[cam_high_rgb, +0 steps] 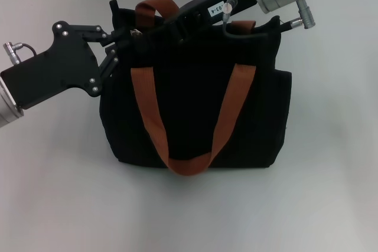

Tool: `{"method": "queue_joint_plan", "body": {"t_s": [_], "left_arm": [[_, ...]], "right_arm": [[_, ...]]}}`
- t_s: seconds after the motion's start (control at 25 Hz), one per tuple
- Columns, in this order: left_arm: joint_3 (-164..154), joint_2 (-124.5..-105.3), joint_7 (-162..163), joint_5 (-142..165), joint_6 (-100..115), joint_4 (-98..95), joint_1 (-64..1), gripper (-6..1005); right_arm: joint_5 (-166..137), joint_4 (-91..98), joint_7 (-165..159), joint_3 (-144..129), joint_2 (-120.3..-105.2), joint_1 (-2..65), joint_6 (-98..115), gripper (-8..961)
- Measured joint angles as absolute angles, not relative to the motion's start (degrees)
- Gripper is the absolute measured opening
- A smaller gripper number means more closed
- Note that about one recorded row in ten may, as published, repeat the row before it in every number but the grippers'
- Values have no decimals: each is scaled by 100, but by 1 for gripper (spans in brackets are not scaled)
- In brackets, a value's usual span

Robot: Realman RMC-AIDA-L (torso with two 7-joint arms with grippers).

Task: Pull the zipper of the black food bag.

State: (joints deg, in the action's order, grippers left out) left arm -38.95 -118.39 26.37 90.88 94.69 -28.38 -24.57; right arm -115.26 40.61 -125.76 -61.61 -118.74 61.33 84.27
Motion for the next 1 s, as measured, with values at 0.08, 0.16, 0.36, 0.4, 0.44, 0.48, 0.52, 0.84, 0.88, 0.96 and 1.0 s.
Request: {"method": "queue_joint_plan", "body": {"t_s": [0.08, 0.16, 0.36, 0.4, 0.44, 0.48, 0.52, 0.84, 0.88, 0.96, 1.0], "left_arm": [[-3894, -11839, 2637, 9088, 9471, -2837, -2453, 69], [-3893, -11839, 2637, 9088, 9469, -2833, -2447, 69], [-3893, -11839, 2637, 9088, 9475, -2830, -2433, 69], [-3893, -11839, 2637, 9088, 9475, -2830, -2433, 69], [-3893, -11839, 2637, 9088, 9481, -2830, -2430, 69], [-3893, -11839, 2637, 9088, 9492, -2829, -2426, 68], [-3893, -11839, 2637, 9088, 9494, -2828, -2426, 68], [-3897, -11839, 2637, 9088, 9513, -2820, -2425, 69], [-3899, -11838, 2637, 9088, 9513, -2820, -2425, 69], [-3898, -11838, 2637, 9088, 9513, -2821, -2425, 68], [-3895, -11838, 2637, 9088, 9514, -2821, -2425, 68]], "right_arm": [[-11521, 4062, -12568, -6161, -11874, 6131, 8439, 87], [-11521, 4070, -12567, -6154, -11874, 6127, 8442, 85], [-11521, 4075, -12566, -6124, -11868, 6124, 8426, 81], [-11521, 4075, -12566, -6124, -11868, 6124, 8426, 80], [-11521, 4076, -12566, -6124, -11868, 6124, 8427, 79], [-11521, 4076, -12565, -6125, -11868, 6124, 8427, 79], [-11521, 4077, -12564, -6128, -11867, 6124, 8429, 78], [-11512, 4079, -12556, -6157, -11871, 6126, 8438, 71], [-11516, 4079, -12558, -6161, -11879, 6126, 8434, 70], [-11518, 4079, -12558, -6161, -11882, 6126, 8433, 69], [-11518, 4079, -12559, -6161, -11885, 6126, 8438, 68]]}}
